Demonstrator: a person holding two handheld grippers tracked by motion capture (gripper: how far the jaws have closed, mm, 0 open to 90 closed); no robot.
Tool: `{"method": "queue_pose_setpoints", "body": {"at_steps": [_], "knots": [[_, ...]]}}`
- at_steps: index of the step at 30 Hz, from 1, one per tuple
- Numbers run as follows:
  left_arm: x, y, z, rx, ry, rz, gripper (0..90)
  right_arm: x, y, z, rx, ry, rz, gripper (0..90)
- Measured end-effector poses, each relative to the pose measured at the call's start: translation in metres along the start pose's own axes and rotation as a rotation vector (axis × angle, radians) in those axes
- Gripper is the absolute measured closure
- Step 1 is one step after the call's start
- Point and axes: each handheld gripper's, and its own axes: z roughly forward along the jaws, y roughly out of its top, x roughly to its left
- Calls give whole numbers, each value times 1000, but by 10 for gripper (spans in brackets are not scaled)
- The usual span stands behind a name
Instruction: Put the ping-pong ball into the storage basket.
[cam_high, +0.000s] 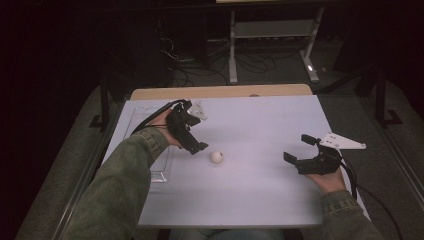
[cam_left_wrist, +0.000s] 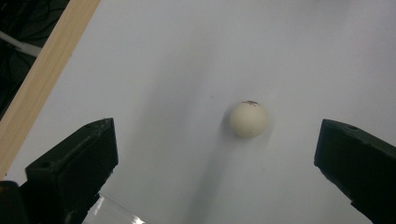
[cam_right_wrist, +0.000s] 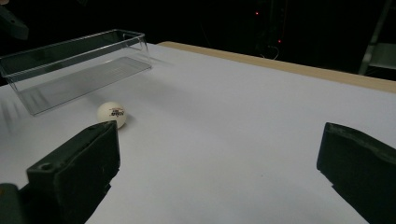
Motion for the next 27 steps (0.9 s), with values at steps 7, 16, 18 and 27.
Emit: {"method": "queue_pose_setpoints", "body": {"at_steps": [7, 16, 18, 27], "knots": [[1, 4, 8, 19, -16, 18, 0, 0, 0, 0, -3, 1, 1, 0], [-1, 7, 19, 56, -28, 46, 0, 0, 0, -1, -3, 0, 0, 0], [-2, 7, 21, 59, -32, 47, 0, 0, 0, -1, -3, 0, -1, 0], [-7, 11, 36, 97, -43, 82, 0, 1, 0, -1, -2, 2, -5, 0]]}}
